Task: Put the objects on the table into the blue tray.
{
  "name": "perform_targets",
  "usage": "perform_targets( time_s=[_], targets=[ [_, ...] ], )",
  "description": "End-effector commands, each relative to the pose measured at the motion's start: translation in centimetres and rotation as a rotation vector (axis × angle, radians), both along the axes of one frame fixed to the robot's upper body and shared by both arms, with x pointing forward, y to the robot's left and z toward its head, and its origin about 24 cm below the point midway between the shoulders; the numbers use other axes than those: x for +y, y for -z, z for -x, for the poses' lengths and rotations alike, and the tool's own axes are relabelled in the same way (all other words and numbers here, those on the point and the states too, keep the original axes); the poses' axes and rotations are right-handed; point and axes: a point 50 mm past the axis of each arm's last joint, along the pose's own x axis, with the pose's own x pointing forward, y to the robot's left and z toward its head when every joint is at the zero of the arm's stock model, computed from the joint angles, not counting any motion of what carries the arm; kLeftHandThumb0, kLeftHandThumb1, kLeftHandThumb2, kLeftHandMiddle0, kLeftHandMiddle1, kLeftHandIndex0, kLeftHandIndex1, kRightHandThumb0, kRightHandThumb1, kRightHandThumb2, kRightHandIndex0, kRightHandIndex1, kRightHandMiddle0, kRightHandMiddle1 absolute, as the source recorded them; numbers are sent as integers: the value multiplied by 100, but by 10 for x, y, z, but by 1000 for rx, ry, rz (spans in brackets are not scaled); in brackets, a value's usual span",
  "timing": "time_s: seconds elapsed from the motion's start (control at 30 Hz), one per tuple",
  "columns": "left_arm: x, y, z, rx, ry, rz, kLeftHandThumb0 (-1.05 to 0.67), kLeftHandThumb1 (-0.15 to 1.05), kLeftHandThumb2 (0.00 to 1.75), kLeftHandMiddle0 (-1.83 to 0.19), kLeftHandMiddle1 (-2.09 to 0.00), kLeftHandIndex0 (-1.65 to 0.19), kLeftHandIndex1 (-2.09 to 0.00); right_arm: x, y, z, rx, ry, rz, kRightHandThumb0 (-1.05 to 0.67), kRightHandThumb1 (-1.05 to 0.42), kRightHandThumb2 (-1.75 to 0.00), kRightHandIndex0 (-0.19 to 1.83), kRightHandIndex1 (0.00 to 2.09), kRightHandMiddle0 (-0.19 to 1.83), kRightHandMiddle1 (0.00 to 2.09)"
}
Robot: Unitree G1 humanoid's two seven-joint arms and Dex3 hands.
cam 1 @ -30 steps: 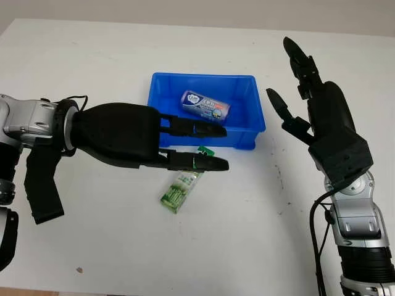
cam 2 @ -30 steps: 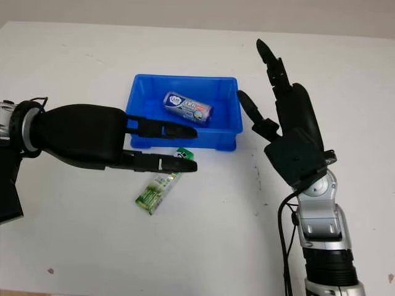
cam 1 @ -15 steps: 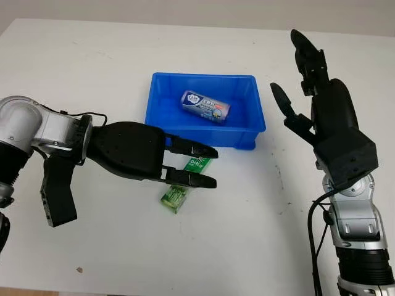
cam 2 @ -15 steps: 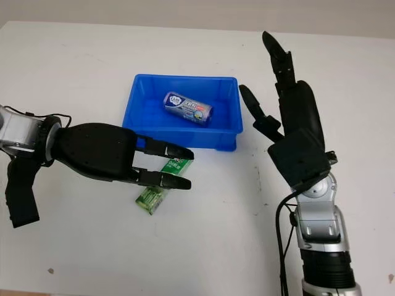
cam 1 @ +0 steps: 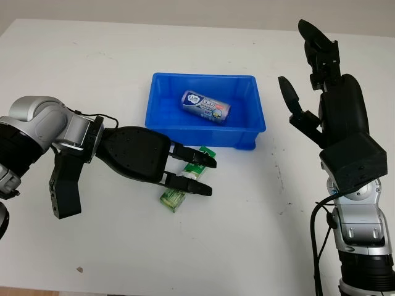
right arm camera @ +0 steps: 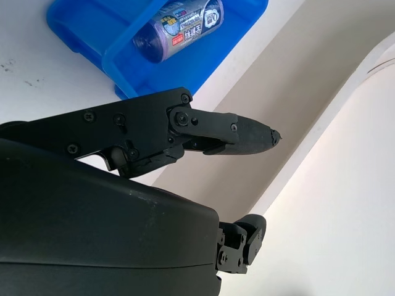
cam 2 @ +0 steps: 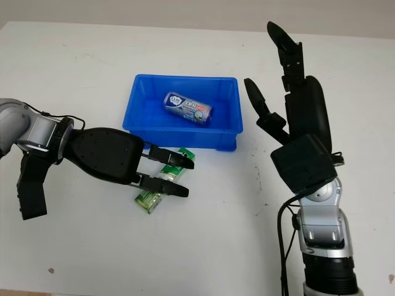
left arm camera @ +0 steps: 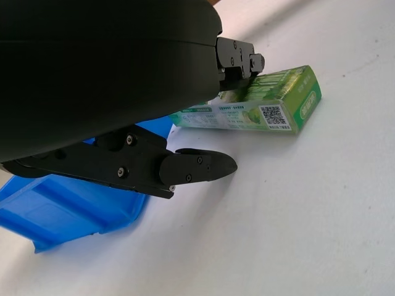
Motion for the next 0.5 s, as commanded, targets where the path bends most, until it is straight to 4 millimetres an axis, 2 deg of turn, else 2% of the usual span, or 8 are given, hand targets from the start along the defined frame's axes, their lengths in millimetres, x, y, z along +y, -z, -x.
perform_targets(
  time_s=[0.0, 0.1, 0.23, 0.3, 0.33, 0.4, 0.47],
  targets=[
    [-5, 3, 0, 18, 39, -17, -31, 105, 29, -3, -7, -3, -8, -1, -1, 4, -12, 13, -8, -52, -105, -49, 8, 7, -19, 57],
    [-9, 5, -1, 53, 90, 26, -31, 105, 35, -10, -9, -9, -11, -2, -1, 6, -10, 16, -3, -52, -105, -49, 8, 6, -19, 57],
    [-14, 10, -1, 113, 188, 128, -23, 105, 25, -34, -22, -28, -23, -3, 0, 7, -9, 18, -7, -54, -105, -48, 9, 7, -19, 59],
    [-15, 12, -1, 146, 199, 161, -16, 105, 28, -21, -83, -20, -56, -3, 0, 7, -8, 19, -7, -54, -105, -48, 9, 7, -19, 60],
    [-16, 14, -1, 159, 205, 174, -12, 105, 31, -19, -125, -11, -84, -3, 0, 7, -7, 18, -8, -54, -105, -48, 9, 7, -19, 61],
    [-16, 15, -1, 178, 210, 203, -9, 105, 31, -26, -170, -5, -112, -4, 1, 7, -5, 16, -9, -53, -105, -48, 9, 7, -19, 62],
    [-18, 17, -1, 192, 221, 227, -10, 105, 31, -35, -195, -3, -131, -3, 1, 7, -5, 15, -8, -52, -105, -48, 10, 7, -19, 62]
  ],
)
